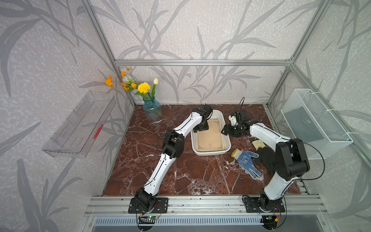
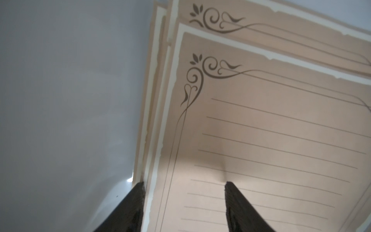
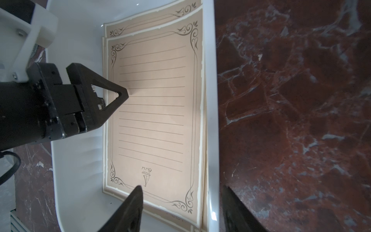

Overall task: Take out the stationery paper from the storage box
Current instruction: Pick up the stationery paper from the storage box.

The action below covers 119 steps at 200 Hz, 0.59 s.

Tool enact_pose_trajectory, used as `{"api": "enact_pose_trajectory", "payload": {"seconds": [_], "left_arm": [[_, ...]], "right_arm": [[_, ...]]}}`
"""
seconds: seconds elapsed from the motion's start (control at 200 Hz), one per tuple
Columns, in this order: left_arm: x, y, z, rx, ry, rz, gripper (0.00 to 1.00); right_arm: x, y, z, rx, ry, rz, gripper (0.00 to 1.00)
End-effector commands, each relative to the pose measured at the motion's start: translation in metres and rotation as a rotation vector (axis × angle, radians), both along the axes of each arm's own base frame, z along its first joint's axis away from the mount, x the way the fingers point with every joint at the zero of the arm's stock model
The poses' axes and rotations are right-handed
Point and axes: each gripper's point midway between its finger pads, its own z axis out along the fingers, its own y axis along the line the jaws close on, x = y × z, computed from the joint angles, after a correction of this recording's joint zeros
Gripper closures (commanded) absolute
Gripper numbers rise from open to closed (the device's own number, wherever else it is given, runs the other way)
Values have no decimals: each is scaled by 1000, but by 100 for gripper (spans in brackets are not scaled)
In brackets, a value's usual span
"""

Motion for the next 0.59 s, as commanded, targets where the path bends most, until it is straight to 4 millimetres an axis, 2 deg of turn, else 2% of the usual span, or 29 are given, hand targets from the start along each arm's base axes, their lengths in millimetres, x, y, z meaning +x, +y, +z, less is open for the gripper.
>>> {"api": "enact_pose_trajectory", "payload": {"seconds": [0.0,0.245,0.59], "left_arm": [[-6,-2,9,-16,10,-16,38],[-10,-1,3,-16,36,-14,38],[-1,5,26,21,-42,-42,34]], "right_arm": [[-3,2,3,8,-4,15,38],[-3,2,6,11,-9,15,38],[-3,7,6,17,-4,26,38]]}}
